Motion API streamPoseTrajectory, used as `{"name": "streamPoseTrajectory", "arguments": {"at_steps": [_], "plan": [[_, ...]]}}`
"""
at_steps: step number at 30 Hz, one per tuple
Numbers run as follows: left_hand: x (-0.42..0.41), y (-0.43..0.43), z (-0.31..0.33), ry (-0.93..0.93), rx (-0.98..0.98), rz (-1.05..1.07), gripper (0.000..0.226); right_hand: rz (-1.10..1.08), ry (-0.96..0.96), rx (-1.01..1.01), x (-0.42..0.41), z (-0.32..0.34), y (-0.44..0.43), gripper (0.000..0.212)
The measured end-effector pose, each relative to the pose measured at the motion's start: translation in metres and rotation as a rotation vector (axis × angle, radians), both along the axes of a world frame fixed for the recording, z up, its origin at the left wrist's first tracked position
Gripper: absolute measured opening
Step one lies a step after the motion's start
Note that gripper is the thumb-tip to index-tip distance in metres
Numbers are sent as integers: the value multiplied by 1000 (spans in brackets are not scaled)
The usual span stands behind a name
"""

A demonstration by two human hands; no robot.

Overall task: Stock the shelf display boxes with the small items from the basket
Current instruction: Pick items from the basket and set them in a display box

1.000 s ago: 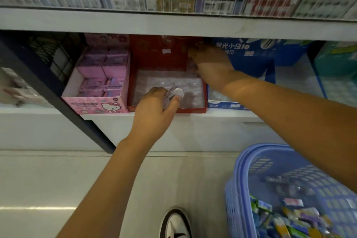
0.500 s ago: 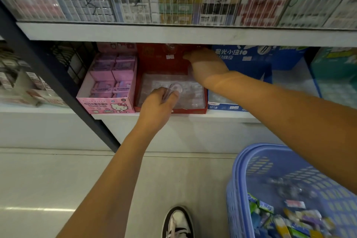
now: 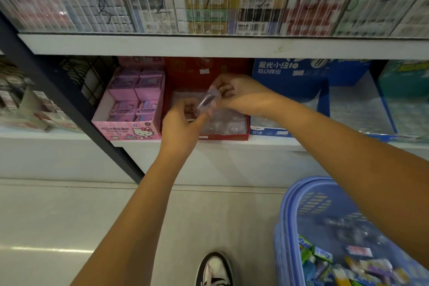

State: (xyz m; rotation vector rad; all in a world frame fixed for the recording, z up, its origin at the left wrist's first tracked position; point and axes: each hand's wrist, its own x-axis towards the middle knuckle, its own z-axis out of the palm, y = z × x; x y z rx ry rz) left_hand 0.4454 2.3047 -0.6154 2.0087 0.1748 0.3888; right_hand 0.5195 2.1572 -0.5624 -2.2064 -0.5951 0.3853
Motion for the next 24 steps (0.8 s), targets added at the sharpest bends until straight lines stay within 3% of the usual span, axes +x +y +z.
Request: {"name": "streamPoseTrajectory", "arguments": {"at_steps": [3,5,7,10,15,17,24], "plan": [[0,4,5,-31,-19,37,51,193,-390,-282,-3,9,2,38],[2,6,13,-70,17,49,53,341,-548,-316,-6,14,5,37],[2,6,20,-113,9,65,52,354,-572,-309,-5,17,7,31],[-2,0,21,-71,60,47,56,154,-486,-275,8,15,4,33],[-17,-19,-7,114,708,-304,59,-13,-566,-207,28,-4,1,31],[-21,-21,-17,153,868,-354,65,-14,-630,-261,32,-12,5,29],[-20,-21,-22,181,891,-345,67,-89,-781,-413,44,-27,9,32]]}}
